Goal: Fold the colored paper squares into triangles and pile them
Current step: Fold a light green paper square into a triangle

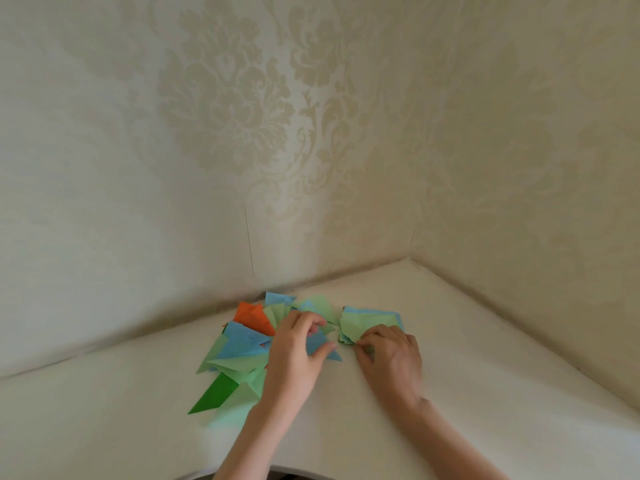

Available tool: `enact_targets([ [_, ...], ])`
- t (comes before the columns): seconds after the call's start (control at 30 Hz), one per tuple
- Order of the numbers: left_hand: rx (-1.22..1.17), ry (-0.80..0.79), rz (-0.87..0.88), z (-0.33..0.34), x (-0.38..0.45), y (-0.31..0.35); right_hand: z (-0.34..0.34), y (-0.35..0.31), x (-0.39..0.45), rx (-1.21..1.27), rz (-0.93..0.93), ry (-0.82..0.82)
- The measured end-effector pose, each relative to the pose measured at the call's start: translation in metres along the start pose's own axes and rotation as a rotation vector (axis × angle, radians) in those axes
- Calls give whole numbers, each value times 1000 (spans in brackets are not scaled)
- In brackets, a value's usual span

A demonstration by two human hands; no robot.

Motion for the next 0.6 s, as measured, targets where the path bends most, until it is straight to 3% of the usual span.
enact_targets([
  [0.27, -155, -166, -199, 26, -35, -6, 2, 11, 1, 138, 13, -129],
  [0.47, -200, -227, -168, 22, -38, -4, -46, 11, -19, 137, -182, 194],
  [0.6, -197, -334, -55, 26, -42, 1, -58, 11, -46, 78, -257, 161],
])
Point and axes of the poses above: each hand's wrist, its own x-axis towards the middle knuckle, its own z-axis out of the palm, y = z × x, the point moved 5 cm from there along x, towards the middle knuckle
